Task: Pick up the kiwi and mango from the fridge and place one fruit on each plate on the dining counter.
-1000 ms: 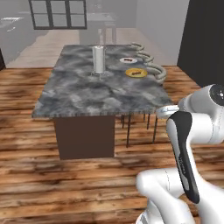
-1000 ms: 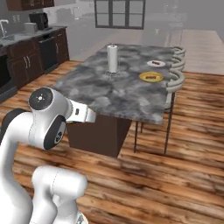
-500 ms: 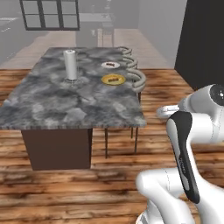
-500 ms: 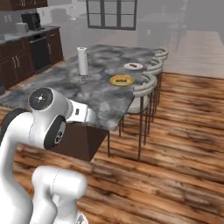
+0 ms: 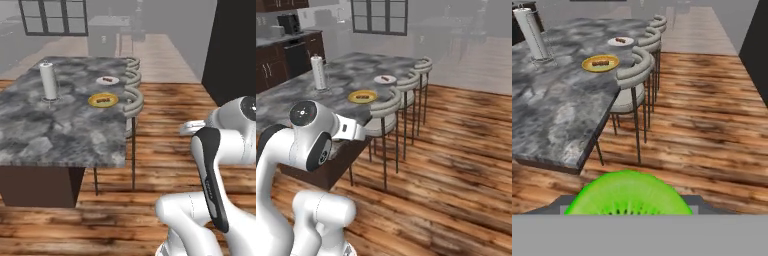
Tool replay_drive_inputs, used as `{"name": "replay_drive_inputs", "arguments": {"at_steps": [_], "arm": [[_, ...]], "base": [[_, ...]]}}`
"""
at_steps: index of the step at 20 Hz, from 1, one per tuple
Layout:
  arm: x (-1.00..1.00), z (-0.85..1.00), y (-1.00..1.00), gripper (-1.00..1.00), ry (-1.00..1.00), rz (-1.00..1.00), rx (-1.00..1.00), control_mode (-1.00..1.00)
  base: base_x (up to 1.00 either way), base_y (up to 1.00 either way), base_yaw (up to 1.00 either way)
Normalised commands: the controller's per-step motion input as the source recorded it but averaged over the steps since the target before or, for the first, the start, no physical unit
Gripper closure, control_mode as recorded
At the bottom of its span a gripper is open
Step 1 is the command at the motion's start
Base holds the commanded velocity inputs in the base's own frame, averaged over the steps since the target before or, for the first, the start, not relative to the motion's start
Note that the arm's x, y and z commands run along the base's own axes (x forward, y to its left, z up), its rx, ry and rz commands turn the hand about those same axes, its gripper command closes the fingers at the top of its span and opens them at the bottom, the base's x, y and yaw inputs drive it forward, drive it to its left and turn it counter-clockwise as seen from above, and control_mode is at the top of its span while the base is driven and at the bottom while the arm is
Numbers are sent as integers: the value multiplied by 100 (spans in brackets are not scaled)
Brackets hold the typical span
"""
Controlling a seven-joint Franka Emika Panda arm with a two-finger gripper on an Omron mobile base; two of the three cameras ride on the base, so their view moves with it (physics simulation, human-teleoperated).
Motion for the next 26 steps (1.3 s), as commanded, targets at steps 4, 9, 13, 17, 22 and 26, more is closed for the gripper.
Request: {"name": "replay_drive_inputs", "arguments": {"at_steps": [4,9,13,17,22,26], "arm": [[0,0,0,100,0,0,0,100],[0,0,0,100,0,0,0,100],[0,0,0,100,0,0,0,100],[0,0,0,100,0,0,0,100],[0,0,0,100,0,0,0,100],[0,0,0,100,0,0,0,100]], "base": [[62,-89,27],[68,-77,33],[74,-70,37],[80,-64,39],[81,-59,42],[80,-59,43]]}}
